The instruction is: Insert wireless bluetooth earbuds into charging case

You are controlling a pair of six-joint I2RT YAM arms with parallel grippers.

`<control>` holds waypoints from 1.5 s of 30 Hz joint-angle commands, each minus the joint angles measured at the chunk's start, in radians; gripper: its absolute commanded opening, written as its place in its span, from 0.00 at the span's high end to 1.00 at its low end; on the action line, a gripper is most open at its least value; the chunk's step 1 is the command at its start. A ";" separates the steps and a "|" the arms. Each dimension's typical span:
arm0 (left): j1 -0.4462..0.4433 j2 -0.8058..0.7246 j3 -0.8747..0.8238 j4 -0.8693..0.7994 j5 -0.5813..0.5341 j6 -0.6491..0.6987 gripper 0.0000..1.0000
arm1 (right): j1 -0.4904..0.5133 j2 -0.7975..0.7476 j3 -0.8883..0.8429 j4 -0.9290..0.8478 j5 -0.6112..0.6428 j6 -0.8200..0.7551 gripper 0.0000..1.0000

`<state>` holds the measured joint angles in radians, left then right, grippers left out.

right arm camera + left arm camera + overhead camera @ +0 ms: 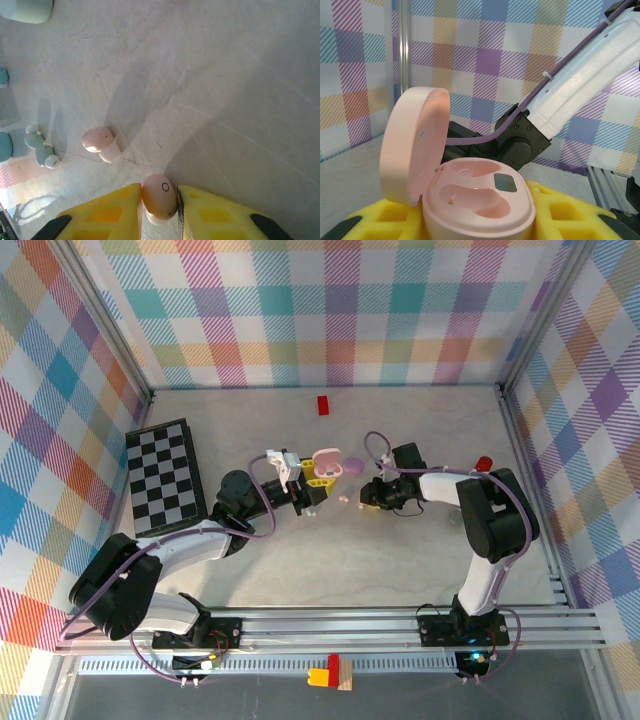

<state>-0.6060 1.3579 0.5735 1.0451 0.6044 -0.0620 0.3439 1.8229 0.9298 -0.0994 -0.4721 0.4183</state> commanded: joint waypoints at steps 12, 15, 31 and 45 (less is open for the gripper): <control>0.002 -0.017 0.014 0.006 0.017 0.029 0.62 | 0.056 0.090 0.094 -0.139 0.130 0.006 0.75; 0.002 -0.020 0.014 0.000 0.017 0.034 0.62 | 0.064 0.096 0.101 -0.146 0.146 0.006 0.79; 0.025 0.010 -0.001 -0.045 -0.077 0.082 0.62 | 0.164 -0.178 0.104 -0.350 0.608 -0.014 0.82; 0.058 0.046 -0.008 -0.007 -0.089 0.043 0.62 | 0.254 -0.344 0.160 -0.464 0.754 -0.156 0.83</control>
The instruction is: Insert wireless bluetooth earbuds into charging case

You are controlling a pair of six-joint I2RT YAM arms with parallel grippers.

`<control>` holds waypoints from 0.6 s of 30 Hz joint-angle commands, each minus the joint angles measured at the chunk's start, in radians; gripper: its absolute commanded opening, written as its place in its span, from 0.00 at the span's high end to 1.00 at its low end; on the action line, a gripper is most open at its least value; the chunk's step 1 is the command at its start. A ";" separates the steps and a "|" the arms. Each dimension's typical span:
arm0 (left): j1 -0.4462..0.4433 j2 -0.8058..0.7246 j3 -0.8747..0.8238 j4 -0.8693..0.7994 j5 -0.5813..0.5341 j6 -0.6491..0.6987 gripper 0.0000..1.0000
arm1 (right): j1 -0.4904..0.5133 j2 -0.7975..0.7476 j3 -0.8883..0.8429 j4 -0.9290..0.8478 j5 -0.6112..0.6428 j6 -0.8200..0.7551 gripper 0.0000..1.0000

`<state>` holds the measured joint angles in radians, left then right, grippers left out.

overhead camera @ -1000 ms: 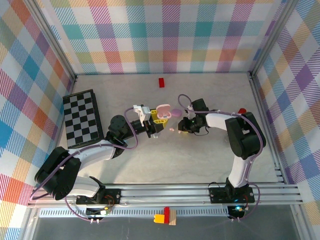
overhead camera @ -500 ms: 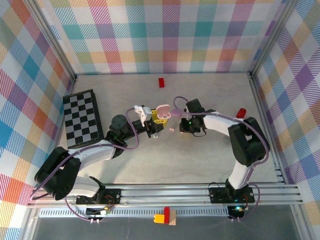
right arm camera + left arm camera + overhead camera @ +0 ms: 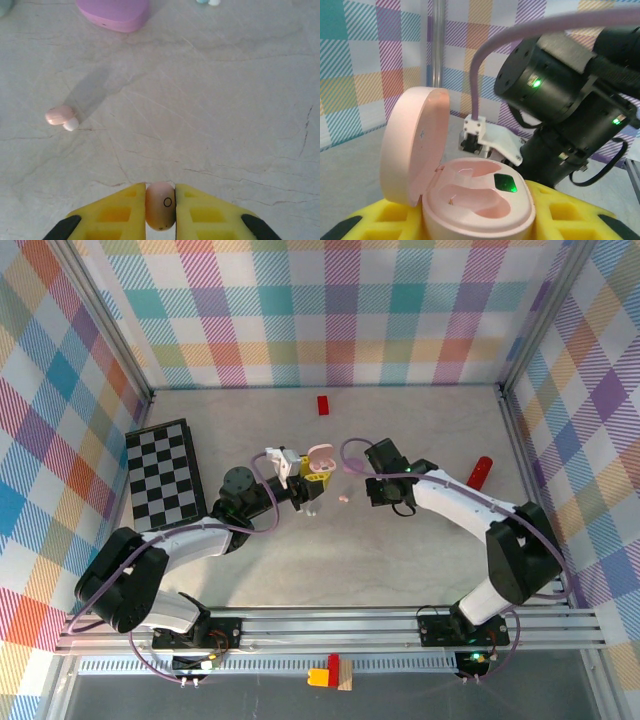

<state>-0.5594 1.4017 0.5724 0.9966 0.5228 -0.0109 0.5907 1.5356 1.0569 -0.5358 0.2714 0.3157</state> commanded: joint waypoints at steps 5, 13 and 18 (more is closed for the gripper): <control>0.012 -0.008 -0.004 -0.002 0.000 0.023 0.62 | 0.008 -0.143 0.023 0.002 -0.042 -0.100 0.83; 0.010 0.043 0.054 -0.064 0.287 0.077 0.64 | 0.008 -0.462 -0.116 0.277 -0.472 -0.270 0.85; 0.007 0.042 0.056 -0.043 0.327 0.054 0.64 | 0.008 -0.522 -0.064 0.193 -0.586 -0.347 0.86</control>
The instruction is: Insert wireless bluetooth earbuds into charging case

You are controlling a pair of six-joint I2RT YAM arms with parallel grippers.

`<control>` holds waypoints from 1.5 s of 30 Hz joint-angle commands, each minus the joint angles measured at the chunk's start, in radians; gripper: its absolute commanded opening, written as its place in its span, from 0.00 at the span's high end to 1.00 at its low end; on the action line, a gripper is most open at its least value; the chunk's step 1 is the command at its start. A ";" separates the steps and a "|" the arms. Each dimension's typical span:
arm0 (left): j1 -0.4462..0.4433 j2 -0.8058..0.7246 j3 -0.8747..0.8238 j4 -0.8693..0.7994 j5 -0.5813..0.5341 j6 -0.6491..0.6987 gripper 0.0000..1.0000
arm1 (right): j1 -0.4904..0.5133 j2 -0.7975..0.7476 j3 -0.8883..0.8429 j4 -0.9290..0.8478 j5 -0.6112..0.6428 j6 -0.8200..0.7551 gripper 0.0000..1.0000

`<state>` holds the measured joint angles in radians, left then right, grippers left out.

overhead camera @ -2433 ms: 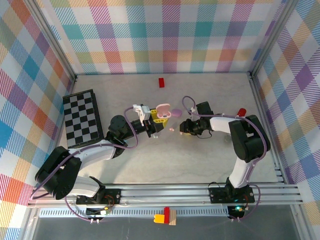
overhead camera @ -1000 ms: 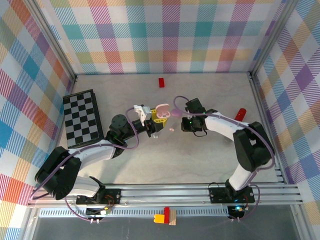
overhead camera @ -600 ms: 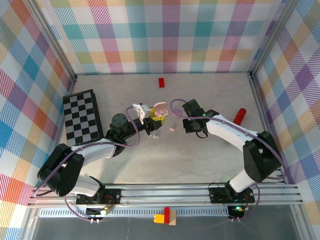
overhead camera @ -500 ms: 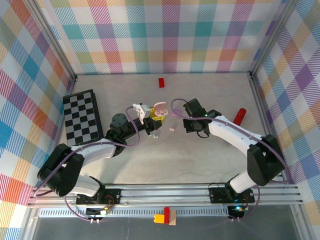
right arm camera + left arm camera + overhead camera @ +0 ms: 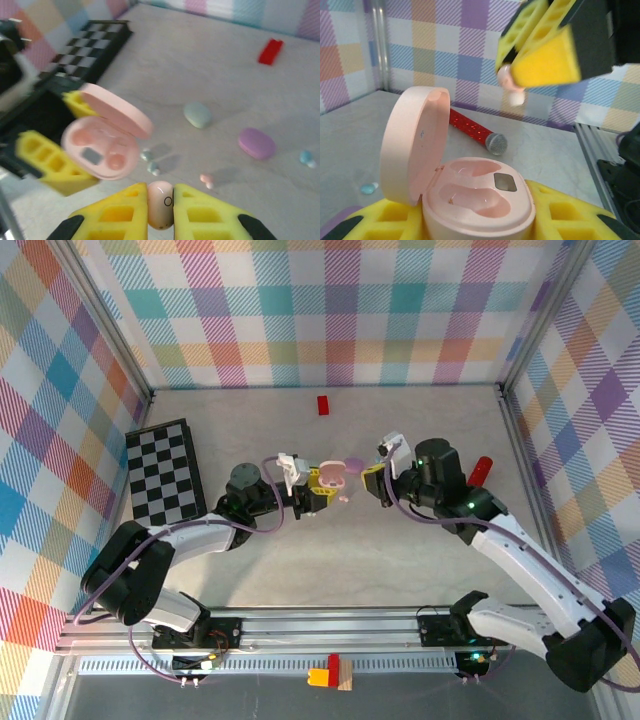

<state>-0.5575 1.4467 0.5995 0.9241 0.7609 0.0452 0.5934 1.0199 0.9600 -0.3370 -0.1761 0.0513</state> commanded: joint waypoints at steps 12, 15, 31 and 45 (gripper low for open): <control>-0.022 -0.007 0.075 -0.044 0.166 -0.025 0.63 | 0.026 0.094 0.114 -0.039 -0.238 -0.186 0.87; -0.024 -0.017 0.075 -0.039 0.166 -0.031 0.63 | 0.028 0.121 0.119 -0.041 -0.231 -0.195 0.87; -0.025 -0.032 0.075 -0.020 0.140 -0.044 0.64 | 0.032 0.157 0.118 -0.052 -0.206 -0.196 0.68; 0.033 -0.051 -0.042 0.153 -0.059 -0.042 0.64 | -0.144 -0.007 -0.121 0.213 -0.084 0.221 0.44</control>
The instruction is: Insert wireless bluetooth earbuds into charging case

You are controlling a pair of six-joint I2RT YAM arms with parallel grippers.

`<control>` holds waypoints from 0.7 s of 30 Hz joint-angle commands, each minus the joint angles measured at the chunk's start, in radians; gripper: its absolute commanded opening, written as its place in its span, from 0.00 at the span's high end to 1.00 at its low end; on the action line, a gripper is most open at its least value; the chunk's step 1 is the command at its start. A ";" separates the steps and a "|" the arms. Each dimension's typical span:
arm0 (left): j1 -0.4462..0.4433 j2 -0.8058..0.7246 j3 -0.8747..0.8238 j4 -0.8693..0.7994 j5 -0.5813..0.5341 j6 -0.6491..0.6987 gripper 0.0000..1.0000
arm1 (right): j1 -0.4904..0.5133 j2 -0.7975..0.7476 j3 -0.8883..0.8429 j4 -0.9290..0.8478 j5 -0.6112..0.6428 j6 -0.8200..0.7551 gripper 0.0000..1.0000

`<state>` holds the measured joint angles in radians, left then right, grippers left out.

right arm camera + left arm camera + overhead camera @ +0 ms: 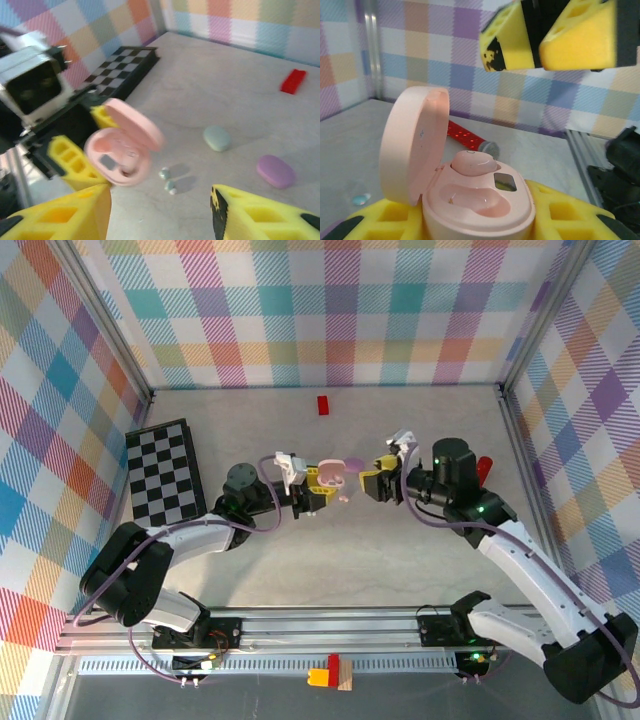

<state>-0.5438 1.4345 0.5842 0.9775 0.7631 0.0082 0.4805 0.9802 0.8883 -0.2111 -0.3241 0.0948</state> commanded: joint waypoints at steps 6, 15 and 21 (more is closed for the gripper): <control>0.037 -0.088 -0.078 0.148 -0.143 -0.014 0.64 | -0.048 0.286 -0.006 0.035 0.085 0.332 0.43; 0.045 -0.201 -0.118 0.087 -0.113 -0.021 0.63 | -0.046 0.769 0.281 -0.133 -0.068 0.231 0.41; 0.045 -0.265 -0.109 -0.027 -0.096 0.018 0.63 | -0.047 0.981 0.442 -0.198 -0.129 0.172 0.40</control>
<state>-0.5068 1.1980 0.4736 0.9924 0.6434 -0.0021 0.4313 1.9102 1.2770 -0.3321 -0.3882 0.3153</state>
